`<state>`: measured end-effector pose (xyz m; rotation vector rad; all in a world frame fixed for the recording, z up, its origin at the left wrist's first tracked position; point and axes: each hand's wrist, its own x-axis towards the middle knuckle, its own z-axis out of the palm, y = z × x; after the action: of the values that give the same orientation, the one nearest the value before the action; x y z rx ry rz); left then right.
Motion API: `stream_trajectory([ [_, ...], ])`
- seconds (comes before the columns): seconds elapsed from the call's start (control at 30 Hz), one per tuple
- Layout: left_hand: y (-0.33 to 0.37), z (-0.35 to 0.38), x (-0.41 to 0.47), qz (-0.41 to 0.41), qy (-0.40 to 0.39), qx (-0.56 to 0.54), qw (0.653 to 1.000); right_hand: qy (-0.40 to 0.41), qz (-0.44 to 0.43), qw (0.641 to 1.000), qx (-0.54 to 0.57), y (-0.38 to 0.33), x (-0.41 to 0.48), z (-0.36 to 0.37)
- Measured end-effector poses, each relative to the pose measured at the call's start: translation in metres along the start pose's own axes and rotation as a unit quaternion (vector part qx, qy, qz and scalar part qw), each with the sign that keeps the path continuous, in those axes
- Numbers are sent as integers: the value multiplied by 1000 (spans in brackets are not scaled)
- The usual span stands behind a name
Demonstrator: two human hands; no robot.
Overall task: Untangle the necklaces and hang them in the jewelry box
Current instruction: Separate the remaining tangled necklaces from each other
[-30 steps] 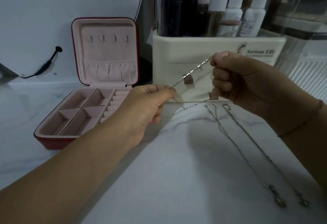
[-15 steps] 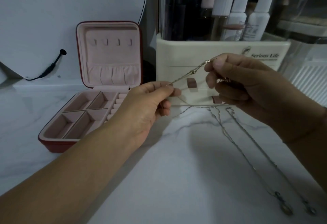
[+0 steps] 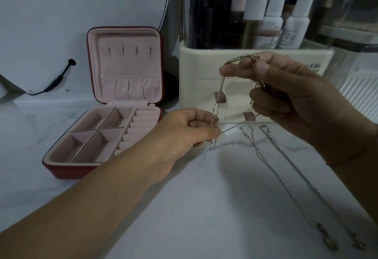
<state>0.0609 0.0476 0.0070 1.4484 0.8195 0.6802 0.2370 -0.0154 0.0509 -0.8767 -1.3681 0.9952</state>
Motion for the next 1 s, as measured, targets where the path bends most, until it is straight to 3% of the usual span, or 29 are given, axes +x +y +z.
stream_trajectory([
  [0.43, -3, -1, 1, 18, 31, 55, 998, -24, -44, 999, -15, -4, -1, -2],
  [0.67, -1, 0, 0, 51, 52, 92, 993, -51, 12, 998, -16, -5, -1, -6],
  [0.77, 4, 1, -1, 92, 20, 30, 995, -41, 52, 997, -37, 0, -1, -2],
  [0.9, 8, 2, -5, 122, -83, -30, 989, -48, 59, 992, -96, 8, 0, 2],
  [1.0, 7, 3, -5, 131, -43, -55, 989, -31, 56, 989, -130, 10, 1, 3],
])
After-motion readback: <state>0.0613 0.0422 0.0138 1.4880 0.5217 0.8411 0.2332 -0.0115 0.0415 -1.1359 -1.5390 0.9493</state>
